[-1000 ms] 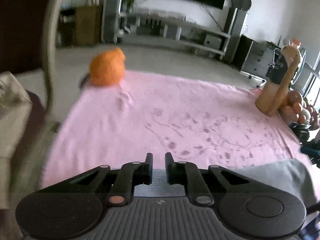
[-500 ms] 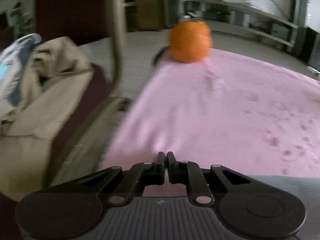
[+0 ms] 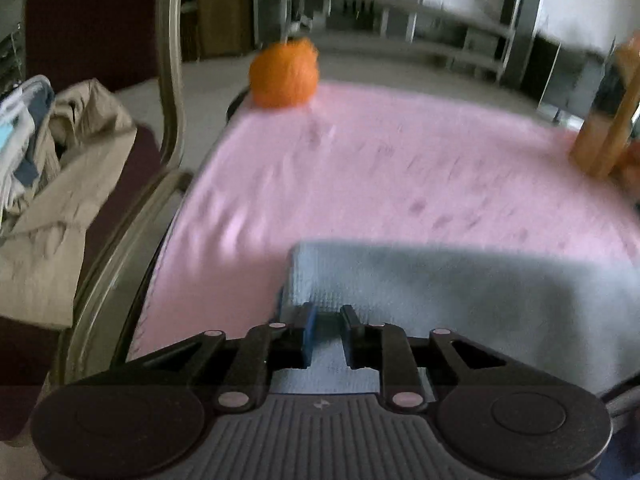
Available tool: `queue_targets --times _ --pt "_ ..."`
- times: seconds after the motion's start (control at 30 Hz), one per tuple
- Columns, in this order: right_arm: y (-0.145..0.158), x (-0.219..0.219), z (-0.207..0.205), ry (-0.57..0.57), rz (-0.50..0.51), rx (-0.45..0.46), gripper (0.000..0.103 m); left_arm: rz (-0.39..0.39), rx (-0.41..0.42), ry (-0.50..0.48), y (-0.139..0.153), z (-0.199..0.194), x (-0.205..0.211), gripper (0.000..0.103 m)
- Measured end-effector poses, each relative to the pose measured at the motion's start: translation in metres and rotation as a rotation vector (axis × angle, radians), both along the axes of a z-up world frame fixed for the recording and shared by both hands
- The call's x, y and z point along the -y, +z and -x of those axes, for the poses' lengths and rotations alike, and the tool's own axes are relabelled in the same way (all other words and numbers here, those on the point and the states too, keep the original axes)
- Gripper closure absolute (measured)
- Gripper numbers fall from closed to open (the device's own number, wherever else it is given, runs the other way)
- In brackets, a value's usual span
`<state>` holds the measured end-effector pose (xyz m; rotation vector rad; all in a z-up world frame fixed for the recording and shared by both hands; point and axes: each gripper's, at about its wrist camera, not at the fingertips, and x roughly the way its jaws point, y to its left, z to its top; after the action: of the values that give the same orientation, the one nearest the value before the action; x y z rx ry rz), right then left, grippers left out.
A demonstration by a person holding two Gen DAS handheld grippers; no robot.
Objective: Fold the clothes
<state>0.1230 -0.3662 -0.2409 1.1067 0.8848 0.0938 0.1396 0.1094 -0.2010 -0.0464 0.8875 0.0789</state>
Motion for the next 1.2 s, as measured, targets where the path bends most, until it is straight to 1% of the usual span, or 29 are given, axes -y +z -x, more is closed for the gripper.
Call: queue_targets --times 0.03,0.07,0.1,0.13,0.17,0.2,0.23,0.27,0.3,0.37,0.4,0.43,0.47,0.53,0.6,0.63,0.67,0.7,0.73,0.77,0.87,0.9,0.93,0.97,1.0,1.03,1.07,1.1,1.2 --pt "-0.01 0.003 -0.002 0.008 0.026 -0.077 0.098 0.011 0.0 0.0 0.0 0.003 -0.006 0.083" --pt "-0.019 0.008 -0.001 0.002 0.02 -0.135 0.103 0.023 0.001 0.0 0.001 0.006 -0.011 0.086" --pt "-0.025 0.018 0.005 -0.035 -0.043 -0.152 0.103 0.033 0.003 0.009 0.002 0.012 -0.015 0.088" --pt "-0.025 0.028 0.014 -0.085 -0.081 -0.151 0.103 0.043 0.008 0.033 0.004 0.022 -0.018 0.089" --pt "-0.02 0.037 0.024 -0.133 -0.064 -0.142 0.103 0.049 0.018 0.058 0.008 0.034 -0.021 0.089" --pt "-0.013 0.045 0.032 -0.165 -0.029 -0.131 0.093 0.052 0.035 0.071 0.013 0.048 -0.022 0.088" --pt "-0.005 0.05 0.041 -0.179 0.013 -0.114 0.086 0.058 0.056 0.058 0.018 0.061 -0.021 0.088" --pt "0.003 0.054 0.051 -0.194 0.056 -0.098 0.086 0.071 0.076 0.029 0.024 0.071 -0.019 0.088" --pt "0.009 0.056 0.06 -0.188 0.069 -0.07 0.086 0.094 0.098 -0.008 0.029 0.081 -0.016 0.088" --pt "0.015 0.048 0.079 -0.111 0.001 0.021 0.086 0.145 0.139 -0.094 0.035 0.1 -0.006 0.085" --pt "0.018 0.043 0.089 -0.072 -0.033 0.066 0.086 0.156 0.155 -0.125 0.036 0.108 0.0 0.081" --pt "0.02 0.037 0.097 -0.034 -0.059 0.101 0.086 0.141 0.158 -0.138 0.035 0.11 0.008 0.079" --pt "0.02 0.027 0.098 -0.003 -0.058 0.11 0.086 0.111 0.152 -0.139 0.031 0.107 0.015 0.078" --pt "0.019 0.011 0.09 0.038 -0.012 0.098 0.086 0.039 0.108 -0.12 0.018 0.095 0.026 0.079" --pt "0.012 0.005 0.082 0.054 0.04 0.043 0.086 -0.012 0.032 -0.09 -0.002 0.08 0.028 0.081" --pt "0.007 0.003 0.077 0.056 0.068 0.006 0.086 -0.028 0.007 -0.082 -0.008 0.076 0.028 0.078" --pt "0.002 0.002 0.073 0.058 0.095 -0.032 0.086 -0.038 0.005 -0.084 -0.009 0.077 0.028 0.078" --pt "-0.004 0.004 0.073 0.053 0.105 -0.069 0.097 -0.047 -0.001 -0.087 -0.009 0.079 0.027 0.078" --pt "-0.011 0.009 0.08 0.038 0.087 -0.106 0.103 -0.054 -0.01 -0.09 -0.008 0.084 0.026 0.078" --pt "-0.014 0.013 0.087 0.024 0.075 -0.128 0.103 -0.057 -0.021 -0.089 -0.007 0.088 0.025 0.078" --pt "-0.001 0.026 0.114 -0.012 0.082 -0.106 0.102 -0.032 -0.028 -0.07 -0.002 0.107 0.02 0.082" --pt "0.008 0.028 0.122 -0.026 0.11 -0.068 0.097 -0.013 -0.015 -0.072 0.001 0.115 0.019 0.083" --pt "0.016 0.031 0.129 -0.049 0.143 -0.019 0.084 0.011 0.006 -0.084 0.005 0.122 0.02 0.082" --pt "0.023 0.034 0.136 -0.086 0.181 0.041 0.077 0.033 0.024 -0.097 0.008 0.128 0.022 0.082" --pt "0.031 0.036 0.145 -0.119 0.213 0.088 0.066 0.05 0.035 -0.11 0.009 0.131 0.024 0.079" --pt "0.038 0.039 0.151 -0.151 0.241 0.12 0.057 0.058 0.043 -0.122 0.01 0.133 0.027 0.077" --pt "0.039 0.042 0.151 -0.177 0.255 0.118 0.052 0.054 0.046 -0.132 0.01 0.132 0.031 0.077" --pt "0.035 0.043 0.145 -0.187 0.254 0.092 0.045 0.049 0.047 -0.138 0.009 0.131 0.033 0.077" --pt "0.019 0.039 0.126 -0.169 0.233 -0.012 0.037 0.035 0.038 -0.14 0.006 0.127 0.037 0.077"
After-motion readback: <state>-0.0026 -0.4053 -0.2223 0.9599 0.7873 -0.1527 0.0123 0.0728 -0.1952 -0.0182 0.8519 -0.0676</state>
